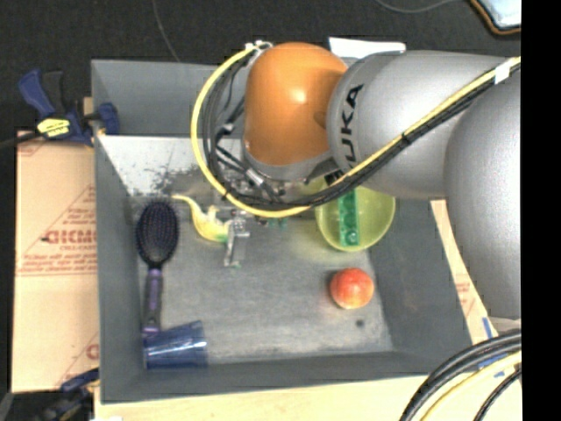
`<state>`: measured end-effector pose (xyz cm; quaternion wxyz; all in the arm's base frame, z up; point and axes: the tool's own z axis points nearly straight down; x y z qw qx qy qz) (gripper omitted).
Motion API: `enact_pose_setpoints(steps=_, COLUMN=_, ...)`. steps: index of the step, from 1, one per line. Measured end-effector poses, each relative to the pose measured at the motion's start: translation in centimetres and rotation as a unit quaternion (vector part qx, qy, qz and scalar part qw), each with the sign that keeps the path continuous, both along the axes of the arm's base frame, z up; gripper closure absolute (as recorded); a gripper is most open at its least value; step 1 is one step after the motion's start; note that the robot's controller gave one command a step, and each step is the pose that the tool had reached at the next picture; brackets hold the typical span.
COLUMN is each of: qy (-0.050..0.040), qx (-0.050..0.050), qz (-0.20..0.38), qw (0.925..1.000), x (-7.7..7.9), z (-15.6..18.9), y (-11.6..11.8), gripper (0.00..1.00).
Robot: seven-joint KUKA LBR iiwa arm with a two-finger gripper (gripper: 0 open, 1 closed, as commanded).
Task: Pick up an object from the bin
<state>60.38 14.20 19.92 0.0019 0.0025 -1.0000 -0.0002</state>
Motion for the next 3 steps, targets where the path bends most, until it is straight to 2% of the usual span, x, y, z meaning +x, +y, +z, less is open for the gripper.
enact_pose_setpoints(steps=1, qy=-0.0038, qx=0.001, qz=-0.002, qw=1.0000, x=0.1, z=0.5, y=-0.1, gripper=0.00)
enact_pose_setpoints(steps=2, qy=-0.0020, qx=0.000, qz=-0.063, qw=0.9980, x=2.8, z=-4.0, y=-1.8, gripper=0.00)
enact_pose_setpoints(steps=3, qy=-0.0038, qx=0.001, qz=-0.145, qw=0.9894, x=3.4, z=-5.3, y=-2.5, gripper=0.00)
